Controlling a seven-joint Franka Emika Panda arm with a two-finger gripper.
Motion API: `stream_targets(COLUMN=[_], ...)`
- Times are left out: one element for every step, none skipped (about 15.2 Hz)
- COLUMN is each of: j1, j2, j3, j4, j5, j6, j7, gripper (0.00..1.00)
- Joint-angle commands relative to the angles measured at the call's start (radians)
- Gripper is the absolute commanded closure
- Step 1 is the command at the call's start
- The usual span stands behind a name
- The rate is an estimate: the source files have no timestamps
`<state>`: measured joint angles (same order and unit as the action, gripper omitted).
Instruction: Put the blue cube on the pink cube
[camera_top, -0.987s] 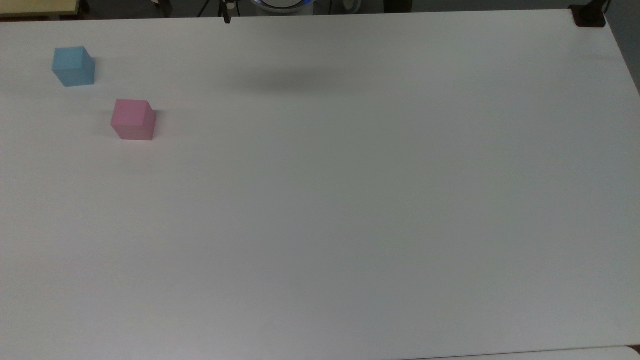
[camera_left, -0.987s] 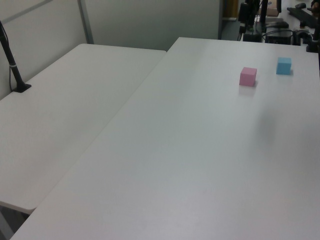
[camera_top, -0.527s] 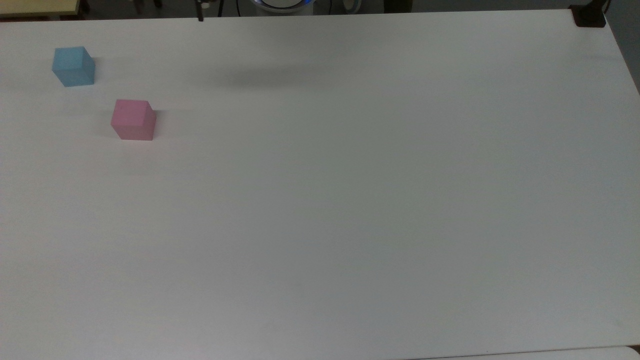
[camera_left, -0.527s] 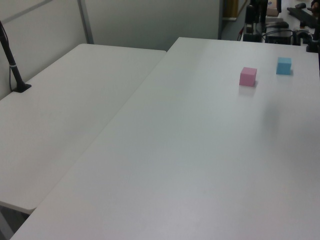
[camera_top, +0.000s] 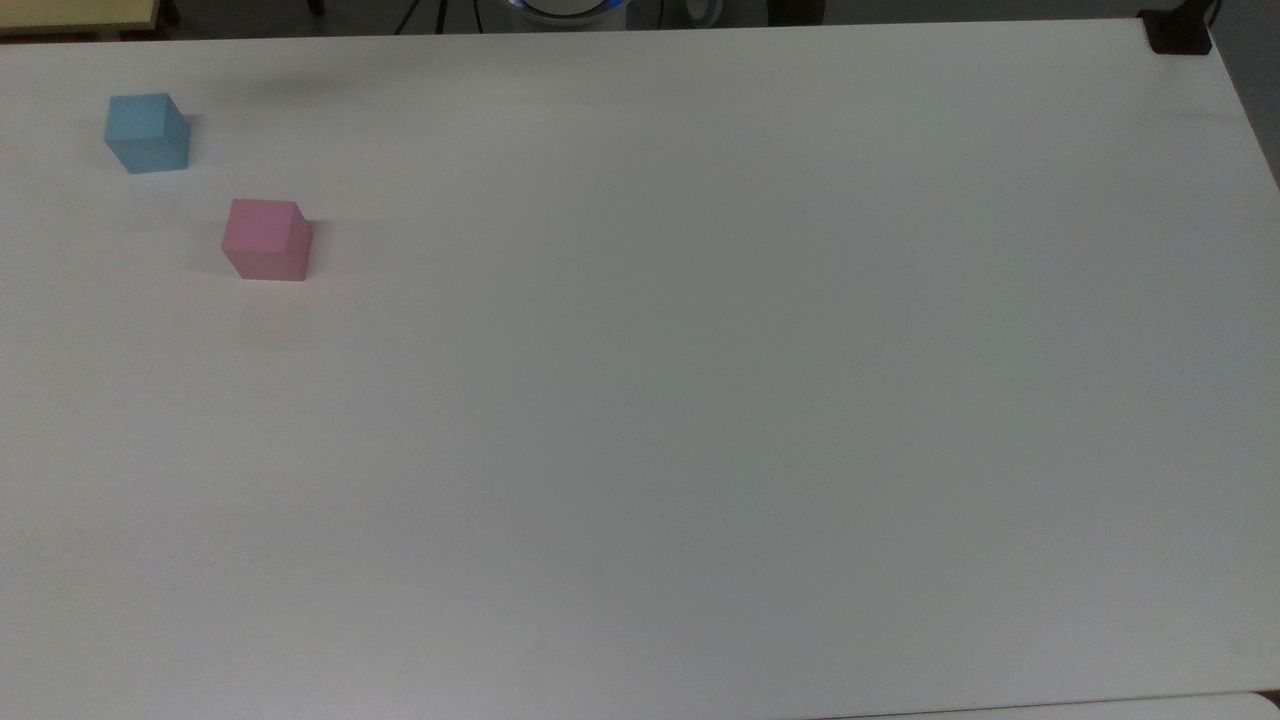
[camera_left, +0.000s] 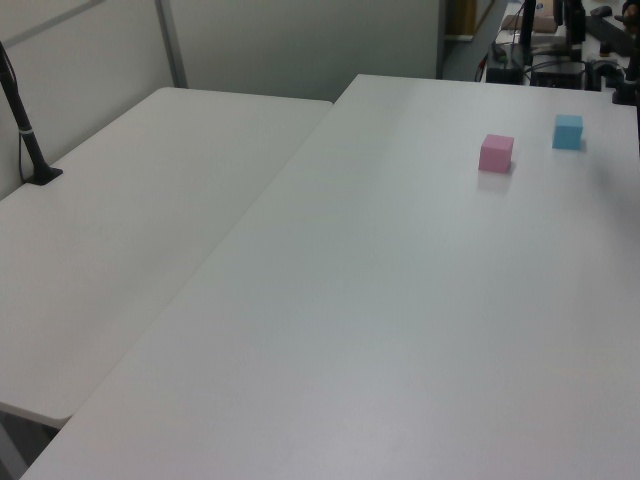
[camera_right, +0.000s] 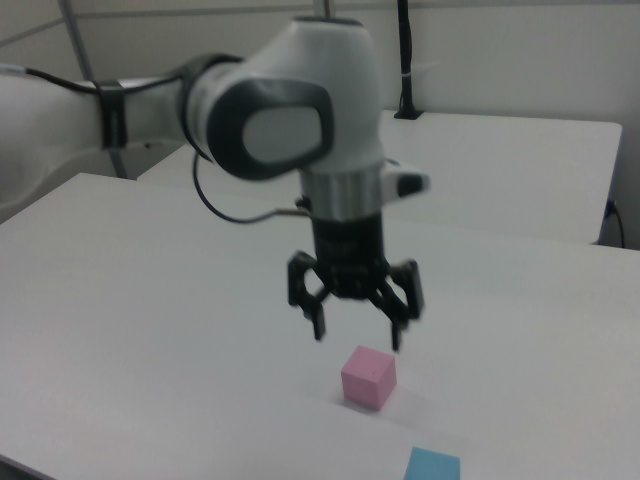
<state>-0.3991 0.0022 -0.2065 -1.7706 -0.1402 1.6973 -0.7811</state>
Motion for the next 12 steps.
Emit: stream_targets(j1=[-0.026,-0.026,-0.026,-0.026,-0.029,-0.032,-0.033,-0.041,-0.044,-0.046,-0.046,-0.046], j2=[0.007,0.01,0.016,0.037,0.062,0.094,0.12,0.146,0.162,0.173,0.179,0.2], j3=[-0.072,-0.094,-0.108,-0.11,-0.111,-0.111,-0.111,-0.111,-0.111,-0.111,-0.111,-0.111], j4=[-0.137,-0.183,-0.222,-0.24,-0.242,-0.242,-0.242,-0.242,-0.242,-0.24,-0.243,-0.239], j5=[0.004,0.004,0.005,0.007,0.007,0.007,0.008,0.008,0.02,0.057,0.085,0.089], j6=[0.186,0.264,0.341,0.393,0.419,0.435,0.461,0.496,0.518,0.521,0.525,0.525], j7=[-0.012,-0.014,-0.014,-0.007,-0.007,-0.009,-0.006,-0.003,0.0,0.012,0.016,0.017], gripper=[0.0,0.0,0.0,0.0,0.0,0.0,0.0,0.0,0.0,0.0,0.0,0.0])
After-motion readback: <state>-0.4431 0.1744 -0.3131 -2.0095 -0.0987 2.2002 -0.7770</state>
